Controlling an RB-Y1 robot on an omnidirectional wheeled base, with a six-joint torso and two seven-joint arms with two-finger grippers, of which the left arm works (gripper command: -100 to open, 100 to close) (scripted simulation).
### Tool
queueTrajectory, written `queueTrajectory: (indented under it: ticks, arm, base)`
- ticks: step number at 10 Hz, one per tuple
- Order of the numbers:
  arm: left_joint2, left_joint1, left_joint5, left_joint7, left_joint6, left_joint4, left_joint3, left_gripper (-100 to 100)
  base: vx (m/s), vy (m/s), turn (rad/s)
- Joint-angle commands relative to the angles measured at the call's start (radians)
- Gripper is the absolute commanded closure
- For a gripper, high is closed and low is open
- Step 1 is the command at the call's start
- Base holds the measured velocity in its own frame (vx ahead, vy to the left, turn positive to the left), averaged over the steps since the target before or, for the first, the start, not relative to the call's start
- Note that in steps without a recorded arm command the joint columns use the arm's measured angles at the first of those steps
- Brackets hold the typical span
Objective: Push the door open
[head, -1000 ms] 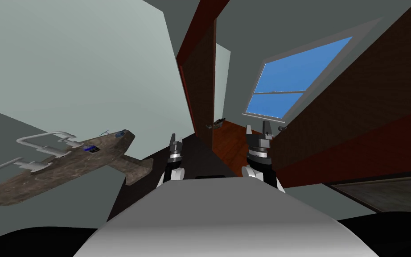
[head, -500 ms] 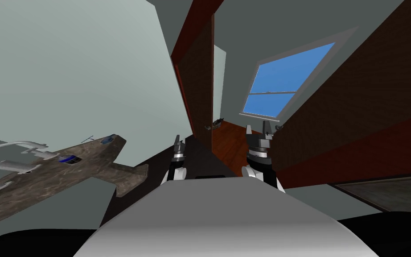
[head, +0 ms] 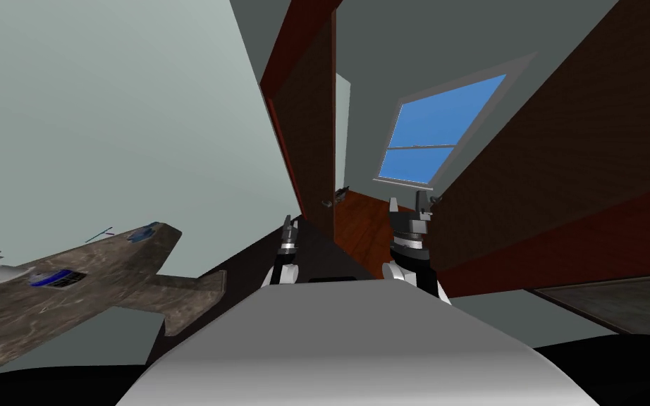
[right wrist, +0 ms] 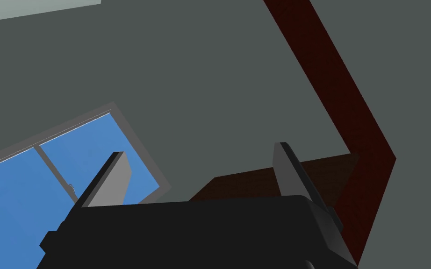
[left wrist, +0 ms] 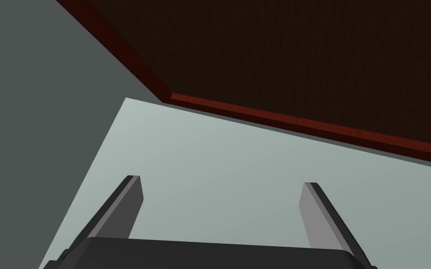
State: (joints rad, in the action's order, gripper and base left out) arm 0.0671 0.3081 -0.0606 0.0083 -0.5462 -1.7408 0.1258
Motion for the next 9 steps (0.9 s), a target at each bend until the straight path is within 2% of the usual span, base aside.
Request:
queueTrajectory:
  ticks: [1, 5, 6, 8, 9]
  arm:
    - [0.003, -0.009, -0.001, 0.0, -0.011, 0.029, 0.002, -100]
    - [0.009, -0.058, -0.002, -0.006, -0.036, 0.14, 0.023, -100]
    - [0.009, -0.058, -0.002, -0.006, -0.036, 0.145, 0.023, -100]
    - [0.01, -0.083, -0.003, -0.009, -0.048, 0.204, 0.033, -100]
    - [0.01, -0.083, -0.003, -0.009, -0.048, 0.205, 0.033, -100]
  base:
    - [0.045, 0.053, -0.044]
    - [0.064, 0.064, -0.123]
    - [0.056, 0.064, -0.046]
    - [0.053, 0.055, -0.099]
    - [0.038, 0.049, -0.062]
